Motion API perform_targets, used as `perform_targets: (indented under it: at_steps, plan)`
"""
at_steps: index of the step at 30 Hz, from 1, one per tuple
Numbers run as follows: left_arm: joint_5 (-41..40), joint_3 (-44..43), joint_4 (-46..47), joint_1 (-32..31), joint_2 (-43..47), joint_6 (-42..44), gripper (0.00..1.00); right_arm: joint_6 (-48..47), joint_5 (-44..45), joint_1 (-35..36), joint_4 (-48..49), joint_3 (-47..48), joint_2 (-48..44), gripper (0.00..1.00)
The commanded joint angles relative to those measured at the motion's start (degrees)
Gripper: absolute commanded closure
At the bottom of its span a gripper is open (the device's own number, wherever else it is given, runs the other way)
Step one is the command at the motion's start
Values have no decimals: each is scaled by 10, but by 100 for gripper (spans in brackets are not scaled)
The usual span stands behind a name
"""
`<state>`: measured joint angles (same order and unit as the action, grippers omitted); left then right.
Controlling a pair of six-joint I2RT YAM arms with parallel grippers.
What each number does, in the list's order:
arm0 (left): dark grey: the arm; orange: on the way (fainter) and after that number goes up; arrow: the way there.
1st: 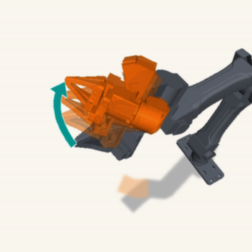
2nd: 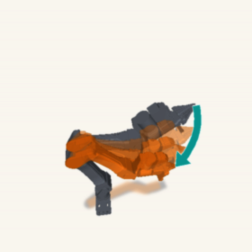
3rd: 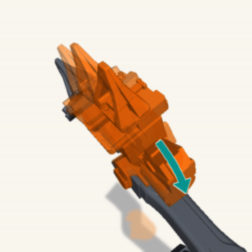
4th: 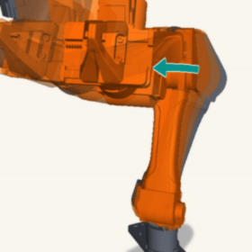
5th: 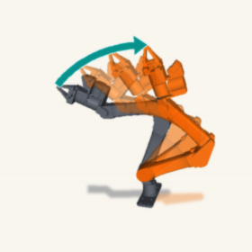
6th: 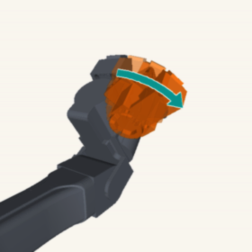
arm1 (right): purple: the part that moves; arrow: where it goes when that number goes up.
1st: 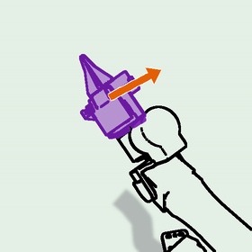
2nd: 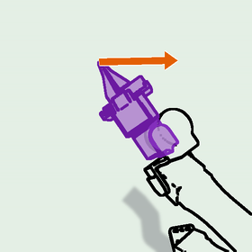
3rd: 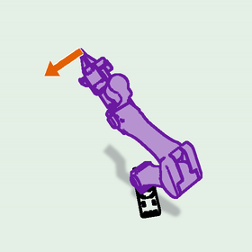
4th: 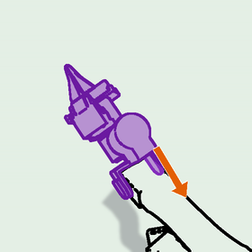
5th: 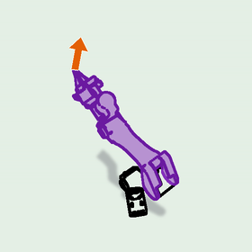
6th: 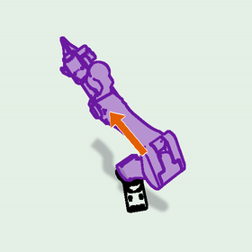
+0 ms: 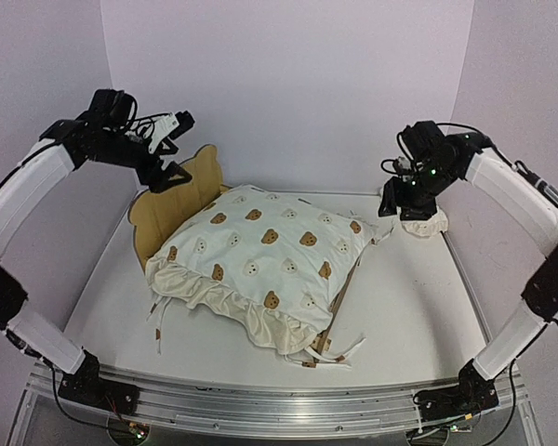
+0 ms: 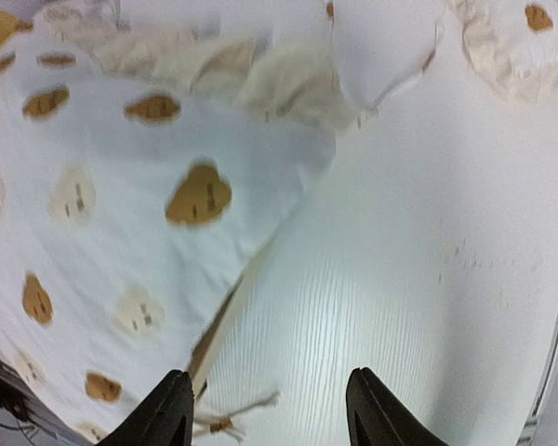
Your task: Set up the pet bed
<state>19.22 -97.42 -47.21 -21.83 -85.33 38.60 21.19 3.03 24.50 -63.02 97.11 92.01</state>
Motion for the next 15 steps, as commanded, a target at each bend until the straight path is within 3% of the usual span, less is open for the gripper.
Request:
perform_targets:
  at_steps: [1, 7, 12, 15]
  plan:
    - [78, 209, -116, -69, 125, 98, 13, -85, -73, -60, 13, 178, 173, 41]
    - [-35, 426, -53, -78, 214, 123, 16, -45, -175, -95, 27, 395, 393, 41]
    - [-155, 550, 54, -77, 195, 148, 18, -30, -261, -99, 83, 388, 455, 42]
    - [-175, 573, 114, -77, 169, 166, 18, -39, -297, -101, 99, 338, 449, 42]
